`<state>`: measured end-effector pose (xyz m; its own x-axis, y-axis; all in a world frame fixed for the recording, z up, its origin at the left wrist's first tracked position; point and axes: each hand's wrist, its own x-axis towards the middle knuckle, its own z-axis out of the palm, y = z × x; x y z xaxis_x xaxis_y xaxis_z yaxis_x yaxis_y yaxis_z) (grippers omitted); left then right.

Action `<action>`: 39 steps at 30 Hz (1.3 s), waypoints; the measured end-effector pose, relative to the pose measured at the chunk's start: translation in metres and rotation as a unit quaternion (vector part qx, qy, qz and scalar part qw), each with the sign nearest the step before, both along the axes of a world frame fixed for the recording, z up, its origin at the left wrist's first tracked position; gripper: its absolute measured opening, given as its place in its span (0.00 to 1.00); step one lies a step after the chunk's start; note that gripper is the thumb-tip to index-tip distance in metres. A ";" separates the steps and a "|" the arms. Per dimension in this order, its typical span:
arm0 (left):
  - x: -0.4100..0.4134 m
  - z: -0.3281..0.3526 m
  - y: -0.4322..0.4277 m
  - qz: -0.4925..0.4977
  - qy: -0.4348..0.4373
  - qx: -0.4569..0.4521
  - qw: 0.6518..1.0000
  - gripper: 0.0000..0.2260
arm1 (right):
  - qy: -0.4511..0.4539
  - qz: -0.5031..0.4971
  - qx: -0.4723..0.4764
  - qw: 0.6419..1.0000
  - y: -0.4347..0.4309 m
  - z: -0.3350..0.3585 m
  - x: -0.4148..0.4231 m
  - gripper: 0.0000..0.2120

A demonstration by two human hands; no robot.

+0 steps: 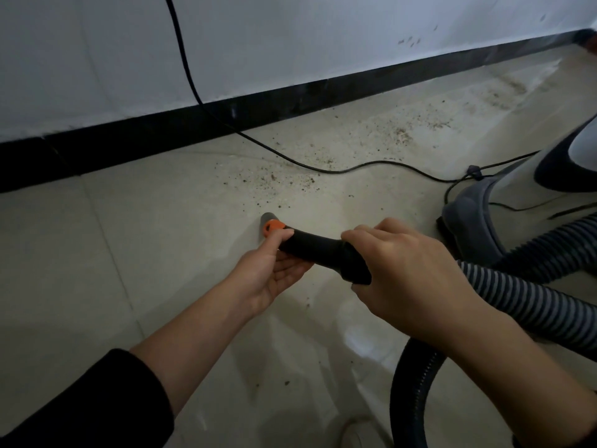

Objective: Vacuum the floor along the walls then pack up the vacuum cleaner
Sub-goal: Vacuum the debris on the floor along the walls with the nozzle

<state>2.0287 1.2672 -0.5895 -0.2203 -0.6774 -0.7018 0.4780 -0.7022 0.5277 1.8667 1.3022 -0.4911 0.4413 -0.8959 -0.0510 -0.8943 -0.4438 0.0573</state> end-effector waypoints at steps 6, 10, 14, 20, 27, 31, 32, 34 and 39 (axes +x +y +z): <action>0.010 0.000 0.001 0.009 -0.013 0.002 1.000 0.19 | -0.001 0.007 0.001 1.000 -0.001 -0.003 0.009 0.10; 0.019 0.000 0.001 0.020 -0.021 -0.001 1.000 0.18 | -0.005 0.016 -0.009 1.000 -0.006 -0.007 0.016 0.10; 0.026 -0.002 -0.001 0.033 -0.027 -0.009 0.999 0.17 | -0.009 0.026 -0.006 1.000 -0.013 -0.009 0.021 0.09; 0.024 -0.003 -0.007 0.042 -0.030 -0.012 0.999 0.18 | -0.015 0.027 -0.005 1.000 -0.017 -0.010 0.019 0.08; 0.022 -0.004 -0.013 0.032 -0.040 -0.017 0.999 0.18 | -0.024 0.016 -0.002 1.000 -0.020 -0.011 0.018 0.08; 0.019 -0.004 -0.016 0.026 -0.044 -0.016 0.999 0.16 | -0.020 0.012 -0.005 1.000 -0.021 -0.009 0.016 0.07; 0.017 -0.003 -0.017 0.025 -0.044 -0.016 0.999 0.16 | -0.016 0.011 -0.007 1.000 -0.022 -0.008 0.015 0.07; 0.013 -0.002 -0.020 0.020 -0.041 -0.016 0.999 0.16 | -0.006 0.007 -0.012 1.000 -0.023 -0.008 0.012 0.06; -0.001 0.005 -0.031 -0.005 -0.054 -0.017 0.998 0.17 | 0.002 -0.018 -0.003 1.000 -0.027 -0.005 0.002 0.09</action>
